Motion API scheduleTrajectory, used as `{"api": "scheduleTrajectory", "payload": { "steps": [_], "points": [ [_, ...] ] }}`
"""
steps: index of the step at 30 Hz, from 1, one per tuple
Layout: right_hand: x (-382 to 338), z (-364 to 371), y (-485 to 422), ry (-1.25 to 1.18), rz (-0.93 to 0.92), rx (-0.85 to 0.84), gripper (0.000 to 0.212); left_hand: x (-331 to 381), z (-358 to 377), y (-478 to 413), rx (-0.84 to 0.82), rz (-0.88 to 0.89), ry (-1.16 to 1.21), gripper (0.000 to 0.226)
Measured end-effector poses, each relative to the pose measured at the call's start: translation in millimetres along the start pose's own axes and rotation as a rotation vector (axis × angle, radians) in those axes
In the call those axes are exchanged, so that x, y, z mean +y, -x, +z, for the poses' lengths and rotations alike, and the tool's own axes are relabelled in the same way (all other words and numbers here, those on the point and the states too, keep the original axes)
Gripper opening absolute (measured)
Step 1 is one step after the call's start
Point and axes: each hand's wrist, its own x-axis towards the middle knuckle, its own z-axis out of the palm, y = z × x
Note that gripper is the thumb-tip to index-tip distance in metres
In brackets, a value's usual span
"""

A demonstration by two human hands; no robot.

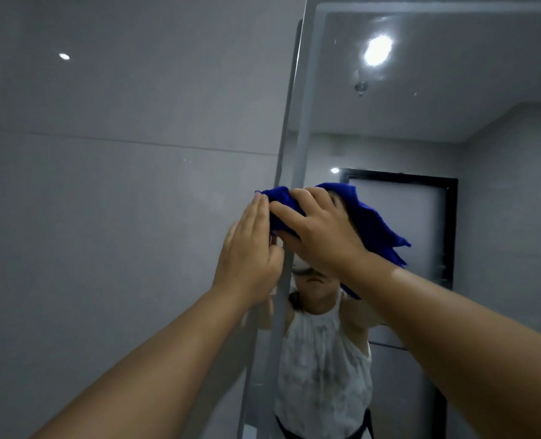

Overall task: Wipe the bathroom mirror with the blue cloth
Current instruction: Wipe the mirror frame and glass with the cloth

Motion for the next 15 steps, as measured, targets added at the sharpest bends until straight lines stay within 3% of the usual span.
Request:
{"api": "scheduleTrajectory", "payload": {
  "steps": [5, 15],
  "points": [
    [25, -4, -20, 0.035, 0.011, 0.031, 0.041, 13, -10, -34, -0.004, 0.030, -0.020, 0.062],
    [90, -23, -70, 0.061, 0.378, 0.115, 0.040, 56, -1, -98, 0.018, 0.101, -0.062, 0.064]
  ]
}}
